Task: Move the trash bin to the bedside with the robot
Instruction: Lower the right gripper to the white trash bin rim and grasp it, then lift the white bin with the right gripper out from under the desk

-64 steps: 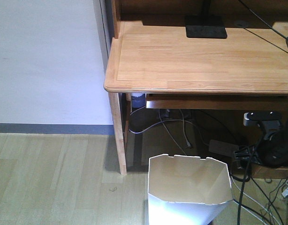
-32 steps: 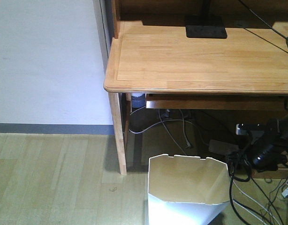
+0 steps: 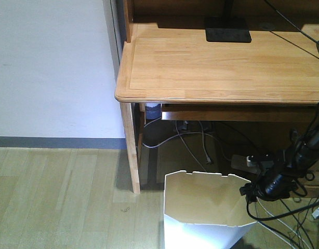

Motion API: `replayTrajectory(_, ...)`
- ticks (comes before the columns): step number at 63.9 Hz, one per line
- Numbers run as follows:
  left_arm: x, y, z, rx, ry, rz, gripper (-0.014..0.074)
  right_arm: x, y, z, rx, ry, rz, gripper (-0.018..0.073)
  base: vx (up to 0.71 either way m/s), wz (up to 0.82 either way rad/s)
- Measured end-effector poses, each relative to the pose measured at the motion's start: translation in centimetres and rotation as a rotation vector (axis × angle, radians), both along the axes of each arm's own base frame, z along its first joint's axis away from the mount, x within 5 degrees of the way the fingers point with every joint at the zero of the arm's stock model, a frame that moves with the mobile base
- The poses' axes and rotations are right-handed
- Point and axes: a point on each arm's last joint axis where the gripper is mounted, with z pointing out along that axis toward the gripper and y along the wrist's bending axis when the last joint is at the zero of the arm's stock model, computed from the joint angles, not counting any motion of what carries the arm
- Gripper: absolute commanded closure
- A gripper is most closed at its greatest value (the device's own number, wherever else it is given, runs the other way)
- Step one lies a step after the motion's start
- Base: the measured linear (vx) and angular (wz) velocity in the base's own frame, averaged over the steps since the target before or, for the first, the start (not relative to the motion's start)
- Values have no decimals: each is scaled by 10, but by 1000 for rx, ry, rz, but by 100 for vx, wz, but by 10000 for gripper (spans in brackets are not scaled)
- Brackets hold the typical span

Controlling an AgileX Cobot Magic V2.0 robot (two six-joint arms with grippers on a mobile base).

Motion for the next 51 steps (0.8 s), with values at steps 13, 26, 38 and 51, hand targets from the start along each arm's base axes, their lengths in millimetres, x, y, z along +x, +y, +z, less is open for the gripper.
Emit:
replayTrajectory(13,0,0,0,0,0,0,603,3,0,-32,3,18,10,-1,0,0)
replayTrajectory(26,0,0,0,0,0,0,603,10,-1,-59,4,21,12,22,0,0)
replayTrajectory(38,0,0,0,0,0,0,603,17,-2,-79,10,43,13,76,0,0)
replayTrajectory(51,0,0,0,0,0,0,603,26,-3,-98,23,95,15,166,0,0)
